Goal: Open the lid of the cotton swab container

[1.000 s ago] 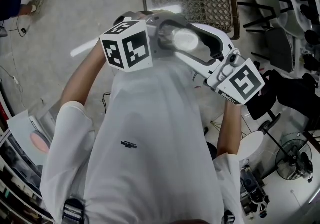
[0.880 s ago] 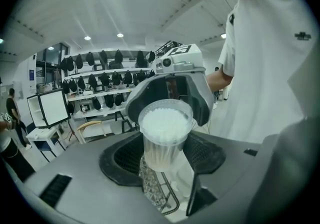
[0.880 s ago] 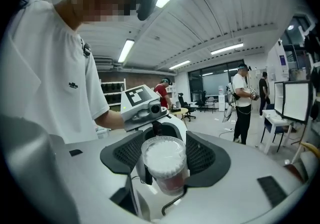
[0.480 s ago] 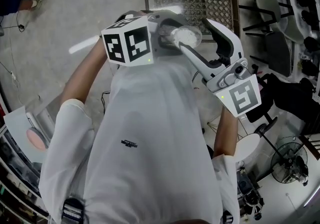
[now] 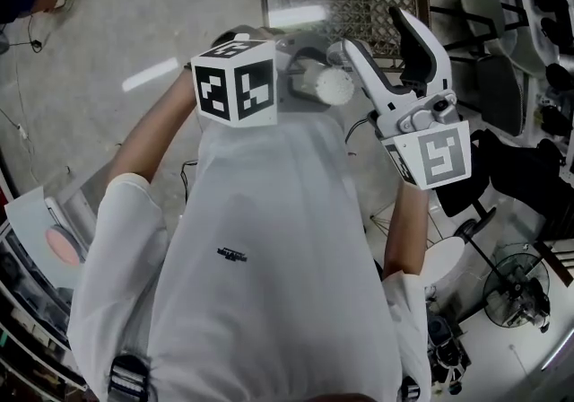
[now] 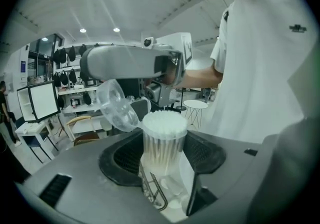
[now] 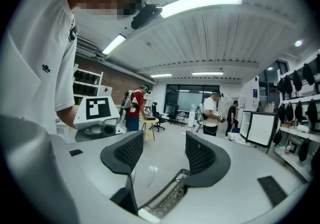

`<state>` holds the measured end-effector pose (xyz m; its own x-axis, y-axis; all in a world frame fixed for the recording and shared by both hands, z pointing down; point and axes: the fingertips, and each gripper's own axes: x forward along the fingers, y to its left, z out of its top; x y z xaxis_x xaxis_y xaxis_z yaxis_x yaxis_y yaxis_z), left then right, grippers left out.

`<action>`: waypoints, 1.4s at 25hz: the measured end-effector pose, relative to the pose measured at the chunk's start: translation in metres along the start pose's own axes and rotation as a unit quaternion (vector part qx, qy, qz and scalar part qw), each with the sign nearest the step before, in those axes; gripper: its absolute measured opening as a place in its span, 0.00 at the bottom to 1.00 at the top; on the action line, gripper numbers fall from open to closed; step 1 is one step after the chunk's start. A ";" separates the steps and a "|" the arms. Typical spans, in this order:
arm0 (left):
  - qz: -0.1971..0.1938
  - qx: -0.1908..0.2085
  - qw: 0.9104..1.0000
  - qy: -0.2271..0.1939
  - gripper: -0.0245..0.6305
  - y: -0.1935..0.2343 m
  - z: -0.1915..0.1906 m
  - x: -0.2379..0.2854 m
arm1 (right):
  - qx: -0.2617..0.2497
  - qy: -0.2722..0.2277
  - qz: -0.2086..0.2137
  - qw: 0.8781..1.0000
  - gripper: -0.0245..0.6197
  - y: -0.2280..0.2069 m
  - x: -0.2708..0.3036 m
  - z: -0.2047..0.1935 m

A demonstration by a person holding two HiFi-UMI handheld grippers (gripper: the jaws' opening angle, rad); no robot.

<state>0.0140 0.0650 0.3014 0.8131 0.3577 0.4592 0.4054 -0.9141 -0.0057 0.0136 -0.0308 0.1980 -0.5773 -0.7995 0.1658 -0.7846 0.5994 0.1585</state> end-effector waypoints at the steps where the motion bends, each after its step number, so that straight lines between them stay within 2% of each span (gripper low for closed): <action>1: -0.003 0.001 1.000 -0.001 0.41 -0.001 0.001 0.001 | -0.002 0.006 -0.007 1.000 0.44 -0.003 0.002 -0.003; 7: -0.010 -0.009 1.000 -0.016 0.41 -0.006 0.006 0.006 | 0.002 0.027 -0.018 0.999 0.44 -0.010 0.007 -0.015; 12: 0.003 -0.031 0.999 -0.018 0.41 0.001 -0.002 0.007 | 0.000 0.036 -0.027 0.999 0.44 -0.010 0.009 -0.018; 15: 0.019 -0.053 0.998 -0.025 0.41 0.009 -0.004 0.006 | 0.007 0.030 -0.031 0.999 0.44 -0.012 0.005 -0.018; 21: 0.079 -0.103 0.991 -0.024 0.41 0.030 -0.016 0.001 | 0.024 0.014 -0.061 0.998 0.44 -0.023 -0.010 -0.011; 25: 0.132 -0.142 0.981 -0.030 0.41 0.046 -0.024 -0.009 | 0.032 0.004 -0.086 0.996 0.44 -0.031 -0.020 -0.009; 28: 0.177 -0.168 0.969 -0.040 0.41 0.060 -0.028 -0.020 | 0.044 -0.001 -0.103 0.994 0.42 -0.038 -0.029 -0.012; 32: 0.237 -0.191 0.951 -0.045 0.41 0.069 -0.033 -0.033 | 0.052 -0.001 -0.132 0.990 0.31 -0.045 -0.043 -0.021; 35: 0.269 -0.205 0.940 -0.050 0.41 0.070 -0.033 -0.040 | 0.059 0.001 -0.151 0.987 0.28 -0.047 -0.049 -0.029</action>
<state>-0.0038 -0.0199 0.3115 0.8982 -0.1799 0.4011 -0.2536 -0.9573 0.1385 0.0855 -0.0185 0.2110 -0.3124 -0.9409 0.1307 -0.9419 0.3247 0.0858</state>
